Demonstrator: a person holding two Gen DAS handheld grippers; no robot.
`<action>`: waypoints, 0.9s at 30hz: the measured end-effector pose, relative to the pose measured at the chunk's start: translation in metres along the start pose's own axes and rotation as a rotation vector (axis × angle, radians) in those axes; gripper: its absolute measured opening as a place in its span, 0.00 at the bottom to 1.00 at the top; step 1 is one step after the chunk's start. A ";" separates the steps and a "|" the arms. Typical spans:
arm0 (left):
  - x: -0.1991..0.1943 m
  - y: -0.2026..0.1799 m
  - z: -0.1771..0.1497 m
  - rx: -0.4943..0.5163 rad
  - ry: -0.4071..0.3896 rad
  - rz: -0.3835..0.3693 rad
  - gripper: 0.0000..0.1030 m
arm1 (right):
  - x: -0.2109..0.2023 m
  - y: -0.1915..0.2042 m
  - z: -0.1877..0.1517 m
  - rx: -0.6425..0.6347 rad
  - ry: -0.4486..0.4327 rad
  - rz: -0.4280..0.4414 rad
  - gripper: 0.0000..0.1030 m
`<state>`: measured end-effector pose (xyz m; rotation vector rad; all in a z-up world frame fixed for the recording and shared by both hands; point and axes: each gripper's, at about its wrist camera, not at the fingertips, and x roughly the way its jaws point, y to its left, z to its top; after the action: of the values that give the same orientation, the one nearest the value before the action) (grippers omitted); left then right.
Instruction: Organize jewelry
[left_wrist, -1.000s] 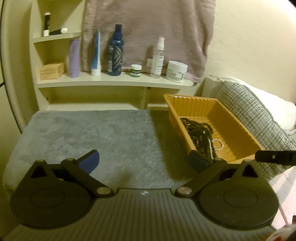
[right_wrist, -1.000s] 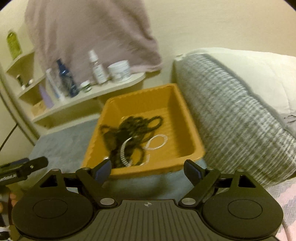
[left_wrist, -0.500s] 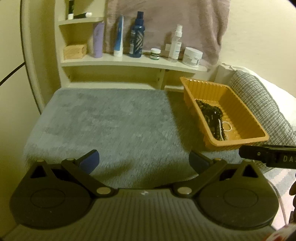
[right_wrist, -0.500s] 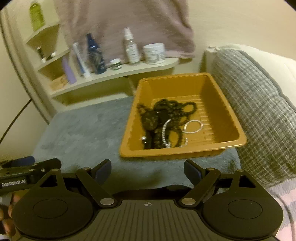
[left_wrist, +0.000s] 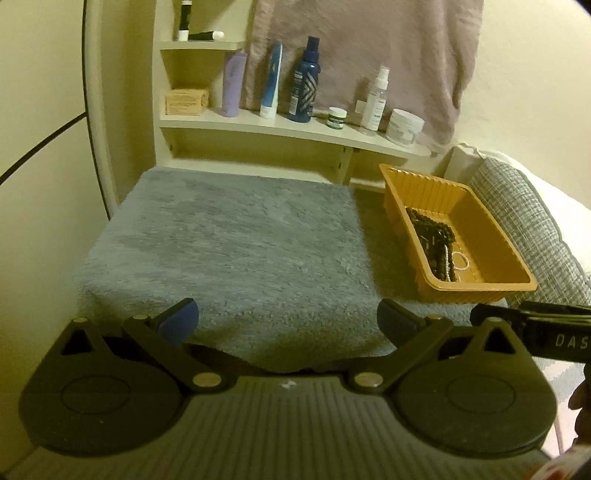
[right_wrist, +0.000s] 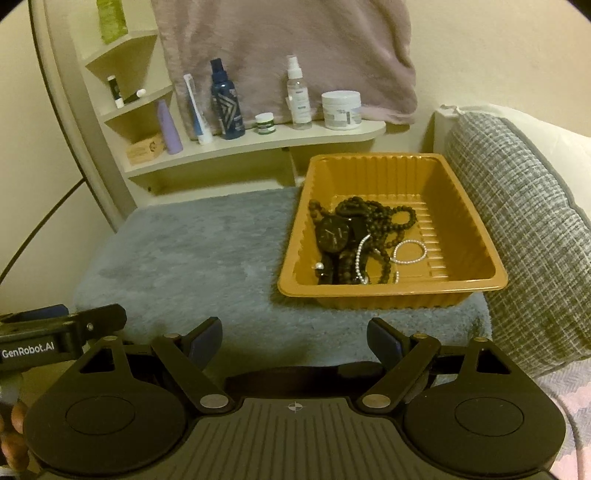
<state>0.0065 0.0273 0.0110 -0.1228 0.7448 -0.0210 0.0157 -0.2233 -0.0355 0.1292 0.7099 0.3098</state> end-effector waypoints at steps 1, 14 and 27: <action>-0.001 0.000 0.000 0.000 0.000 0.002 0.99 | -0.001 0.001 0.000 0.001 -0.005 -0.004 0.83; -0.007 -0.004 -0.003 0.026 -0.018 0.018 0.99 | -0.004 0.007 -0.002 -0.026 -0.018 -0.006 0.83; -0.007 -0.004 -0.003 0.026 -0.019 0.019 0.99 | -0.003 0.007 -0.002 -0.027 -0.017 -0.006 0.83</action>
<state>-0.0004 0.0240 0.0143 -0.0910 0.7265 -0.0115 0.0102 -0.2174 -0.0333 0.1046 0.6887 0.3122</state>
